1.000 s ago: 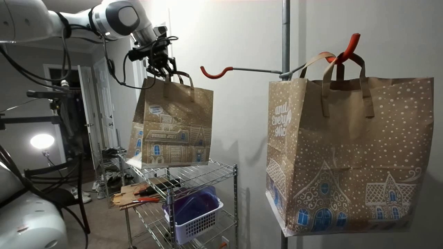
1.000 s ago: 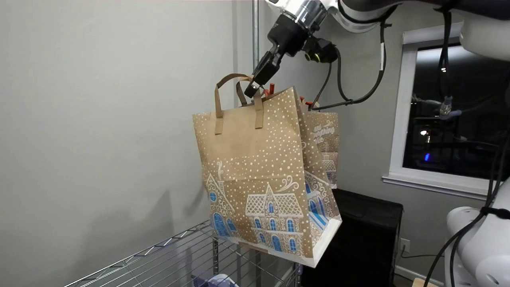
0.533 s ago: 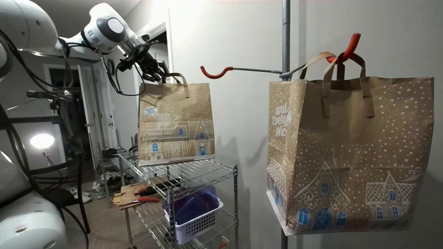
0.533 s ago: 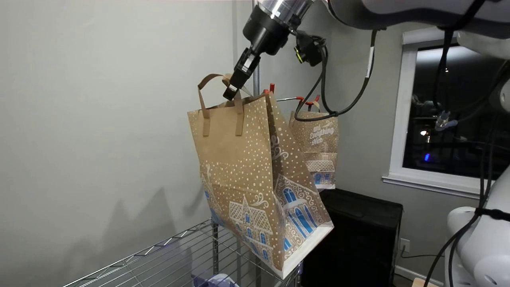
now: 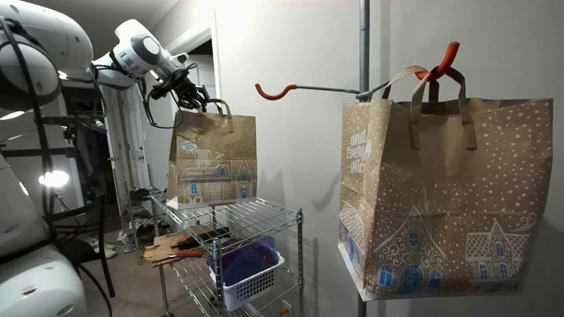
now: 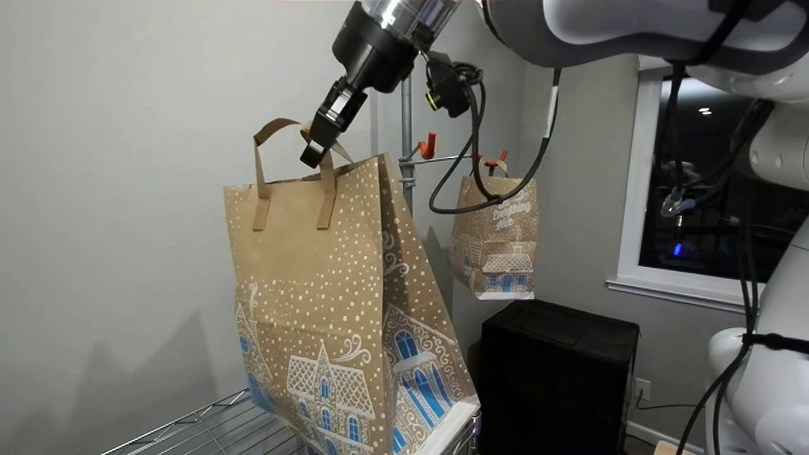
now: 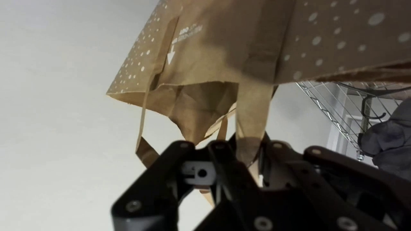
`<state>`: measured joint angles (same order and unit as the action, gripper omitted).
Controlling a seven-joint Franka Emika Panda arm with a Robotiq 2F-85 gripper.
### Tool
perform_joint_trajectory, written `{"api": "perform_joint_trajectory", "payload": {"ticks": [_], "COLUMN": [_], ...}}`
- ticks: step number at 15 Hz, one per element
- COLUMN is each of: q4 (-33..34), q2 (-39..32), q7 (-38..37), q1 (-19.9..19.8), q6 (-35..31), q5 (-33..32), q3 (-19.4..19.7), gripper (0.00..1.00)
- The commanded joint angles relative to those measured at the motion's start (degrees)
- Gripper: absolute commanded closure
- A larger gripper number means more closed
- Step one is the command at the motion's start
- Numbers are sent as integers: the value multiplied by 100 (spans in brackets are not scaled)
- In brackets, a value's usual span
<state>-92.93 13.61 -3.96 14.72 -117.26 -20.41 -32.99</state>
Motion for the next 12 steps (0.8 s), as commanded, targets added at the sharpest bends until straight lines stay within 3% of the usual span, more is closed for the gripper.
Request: {"api": "perform_joint_trajectory", "payload": {"ticks": [1,12], "q4": [160,45], "q2": [-324,-983], "q7": [-149,-678], "q1": [169,622], "q6": [-555,-1950], "q5": [-113,-299], "q3": [16,42], "gripper": [95,95]}}
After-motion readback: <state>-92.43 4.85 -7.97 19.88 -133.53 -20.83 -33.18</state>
